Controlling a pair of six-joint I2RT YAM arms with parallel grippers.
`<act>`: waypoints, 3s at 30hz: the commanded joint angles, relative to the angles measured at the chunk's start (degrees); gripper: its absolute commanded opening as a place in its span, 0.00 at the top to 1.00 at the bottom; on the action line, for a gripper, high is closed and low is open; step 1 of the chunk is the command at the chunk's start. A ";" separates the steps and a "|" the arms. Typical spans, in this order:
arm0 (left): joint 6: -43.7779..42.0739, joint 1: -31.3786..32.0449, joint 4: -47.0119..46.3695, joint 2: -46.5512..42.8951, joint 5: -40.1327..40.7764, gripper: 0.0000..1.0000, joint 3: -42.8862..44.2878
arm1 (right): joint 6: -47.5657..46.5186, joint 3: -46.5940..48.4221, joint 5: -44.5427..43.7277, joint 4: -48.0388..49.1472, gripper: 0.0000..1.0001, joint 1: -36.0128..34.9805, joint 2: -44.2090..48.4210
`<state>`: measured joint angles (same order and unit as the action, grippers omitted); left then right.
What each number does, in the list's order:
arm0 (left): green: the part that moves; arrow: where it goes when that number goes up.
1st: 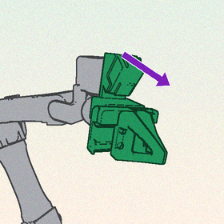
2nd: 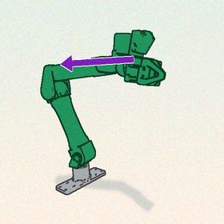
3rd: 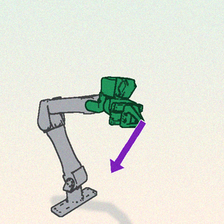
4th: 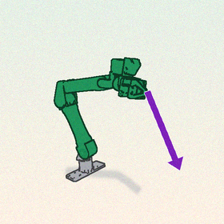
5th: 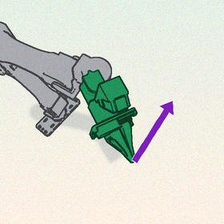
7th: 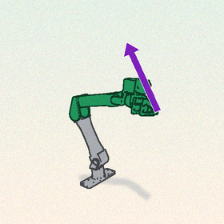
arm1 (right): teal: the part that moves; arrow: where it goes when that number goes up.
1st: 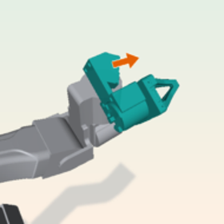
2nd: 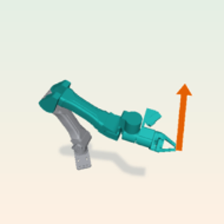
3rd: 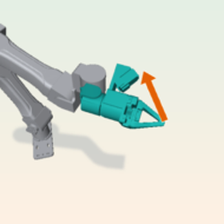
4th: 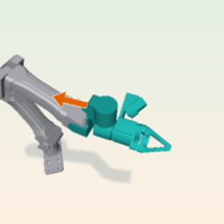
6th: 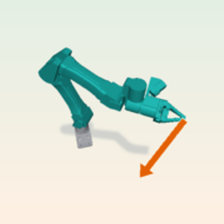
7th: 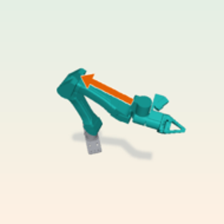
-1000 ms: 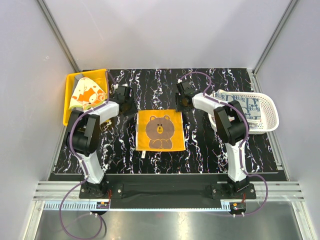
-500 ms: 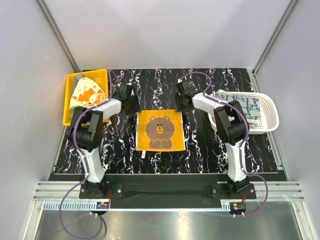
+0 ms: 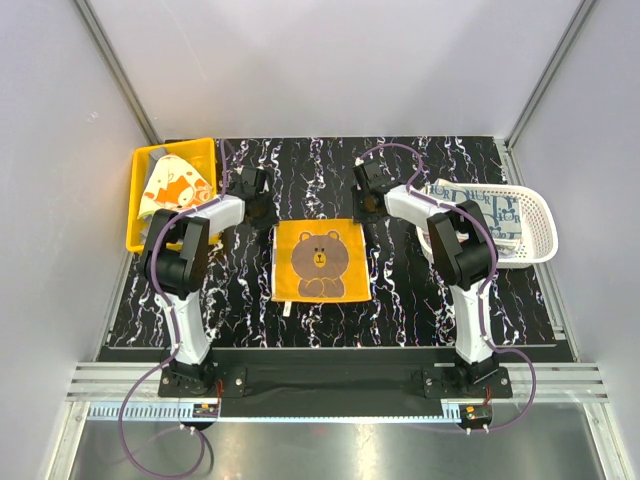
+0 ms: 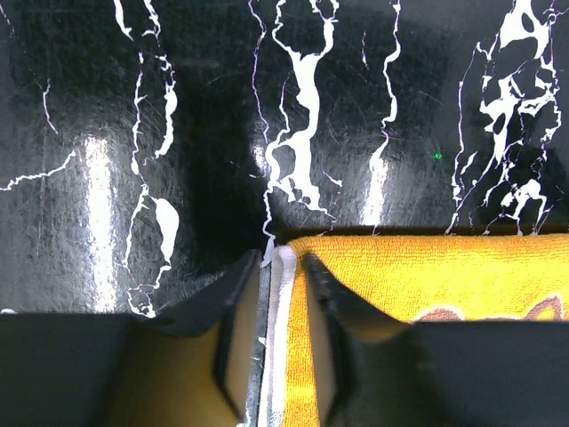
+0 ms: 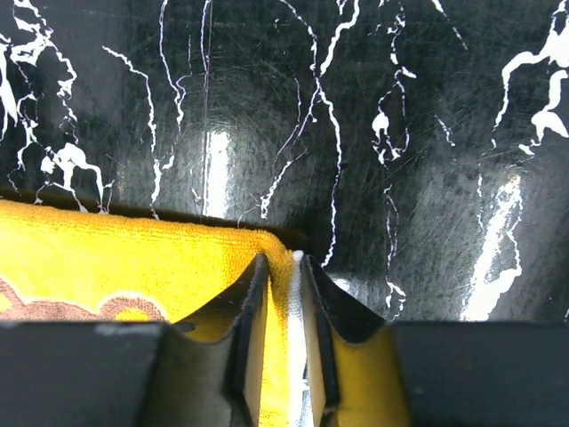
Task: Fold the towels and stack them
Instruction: Fold the towel
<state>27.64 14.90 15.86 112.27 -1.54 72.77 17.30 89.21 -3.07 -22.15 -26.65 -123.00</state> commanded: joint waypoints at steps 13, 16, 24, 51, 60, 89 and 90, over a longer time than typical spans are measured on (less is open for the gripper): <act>2.76 -0.65 -14.00 1.37 -6.36 1.00 1.84 | -1.57 1.49 2.98 3.08 0.98 3.45 1.18; 4.17 -1.18 -15.67 1.38 -7.42 1.00 4.48 | -1.22 2.46 4.48 4.75 0.98 4.94 2.06; 4.71 -1.71 -17.36 -0.90 -8.92 1.00 8.26 | -1.66 2.47 4.83 9.14 0.98 5.65 7.50; 5.06 1.97 -18.93 -25.16 -2.94 1.00 -22.93 | 4.23 -32.24 5.71 20.48 0.97 -0.76 31.41; 4.71 4.97 -19.03 -29.12 -1.45 1.00 -27.33 | 5.64 -37.35 4.92 20.83 0.98 -1.38 35.19; 3.56 6.20 -19.72 -30.18 -1.97 1.00 -35.59 | 11.44 -50.79 4.48 28.12 0.85 -5.25 41.26; 3.48 6.20 -19.72 -30.35 -1.80 1.00 -36.03 | 12.14 -51.06 4.56 28.39 0.80 -5.25 41.96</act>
<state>32.56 20.99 -0.14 81.76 -3.66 37.71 27.49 39.27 2.57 2.46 -31.40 -83.42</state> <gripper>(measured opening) 0.008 0.167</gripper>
